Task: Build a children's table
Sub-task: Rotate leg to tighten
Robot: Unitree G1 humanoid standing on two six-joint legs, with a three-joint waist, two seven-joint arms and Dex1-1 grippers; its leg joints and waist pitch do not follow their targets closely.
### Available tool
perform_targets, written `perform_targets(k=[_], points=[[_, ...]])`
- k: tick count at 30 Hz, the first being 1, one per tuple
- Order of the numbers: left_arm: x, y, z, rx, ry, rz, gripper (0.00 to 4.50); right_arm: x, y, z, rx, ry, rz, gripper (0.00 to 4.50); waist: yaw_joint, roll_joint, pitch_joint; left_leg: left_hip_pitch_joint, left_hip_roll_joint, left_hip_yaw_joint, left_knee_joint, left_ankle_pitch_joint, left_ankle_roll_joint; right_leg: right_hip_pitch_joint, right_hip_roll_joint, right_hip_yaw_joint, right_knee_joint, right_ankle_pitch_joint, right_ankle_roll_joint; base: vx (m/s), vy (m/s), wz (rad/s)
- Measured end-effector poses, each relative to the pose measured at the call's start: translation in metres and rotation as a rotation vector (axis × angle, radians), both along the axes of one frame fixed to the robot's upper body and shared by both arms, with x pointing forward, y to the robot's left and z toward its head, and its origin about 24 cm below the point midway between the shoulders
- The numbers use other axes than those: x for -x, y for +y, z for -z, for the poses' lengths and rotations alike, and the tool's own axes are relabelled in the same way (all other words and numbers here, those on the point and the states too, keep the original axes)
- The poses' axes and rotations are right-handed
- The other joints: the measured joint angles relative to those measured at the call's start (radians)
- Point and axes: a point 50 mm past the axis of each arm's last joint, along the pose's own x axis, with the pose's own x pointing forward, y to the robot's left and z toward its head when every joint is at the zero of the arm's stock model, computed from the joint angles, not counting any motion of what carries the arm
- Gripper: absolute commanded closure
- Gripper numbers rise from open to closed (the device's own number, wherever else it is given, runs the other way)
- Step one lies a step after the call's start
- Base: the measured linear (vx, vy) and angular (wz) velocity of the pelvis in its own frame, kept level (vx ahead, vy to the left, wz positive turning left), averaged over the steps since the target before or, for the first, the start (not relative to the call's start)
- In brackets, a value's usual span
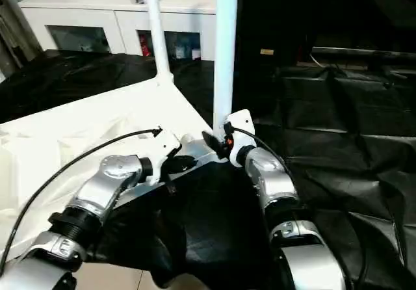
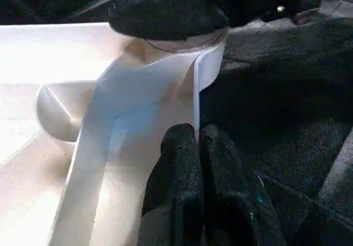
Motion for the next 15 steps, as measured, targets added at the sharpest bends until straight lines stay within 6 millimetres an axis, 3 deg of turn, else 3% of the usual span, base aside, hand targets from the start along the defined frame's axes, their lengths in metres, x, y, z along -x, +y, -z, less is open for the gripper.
perform_targets(k=[5,15], points=[[0.004,0.008,-0.002,0.013,0.012,0.072,4.5,0.006,-0.012,-0.004,0.036,-0.009,-0.168,1.25,0.003,0.001,0.0,-0.002,0.001,0.001,-0.005,0.0,0.0,-0.002,0.0,-0.002,-0.001,0.0,0.0,0.0,0.0,0.0],[0.018,0.028,-0.005,0.012,0.063,0.299,4.5,0.034,-0.031,-0.011,0.113,0.024,-0.605,1.25,0.032,0.002,0.001,-0.006,0.002,0.001,-0.002,0.0,0.0,-0.004,0.0,-0.008,-0.005,0.0,-0.001,0.0,0.0,0.0]])
